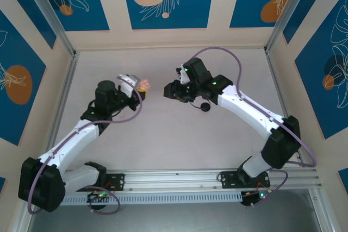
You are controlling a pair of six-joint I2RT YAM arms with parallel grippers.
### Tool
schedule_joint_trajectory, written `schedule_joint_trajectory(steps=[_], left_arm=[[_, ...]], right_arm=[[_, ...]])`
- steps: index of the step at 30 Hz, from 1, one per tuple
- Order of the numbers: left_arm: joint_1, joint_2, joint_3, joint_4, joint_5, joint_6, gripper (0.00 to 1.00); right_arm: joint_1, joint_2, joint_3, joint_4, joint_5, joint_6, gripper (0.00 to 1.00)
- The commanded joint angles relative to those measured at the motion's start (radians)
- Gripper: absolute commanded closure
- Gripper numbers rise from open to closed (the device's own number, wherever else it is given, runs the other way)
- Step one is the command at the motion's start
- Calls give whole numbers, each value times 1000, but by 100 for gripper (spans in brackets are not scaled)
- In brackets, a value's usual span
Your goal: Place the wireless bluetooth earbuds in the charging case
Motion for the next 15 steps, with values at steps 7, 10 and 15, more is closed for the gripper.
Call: schedule_joint_trajectory(steps=[7,10,15], left_arm=[[313,7,67,-253,23,-224,91],[373,17,68,-276,31,-246,91],[464,34,62,-298,44,-267,91]], right_arm=[[125,352,293,-55,18,-122,57],[158,449,338,44,-18,-260,55],[184,581,358,232,-128,-492,49]])
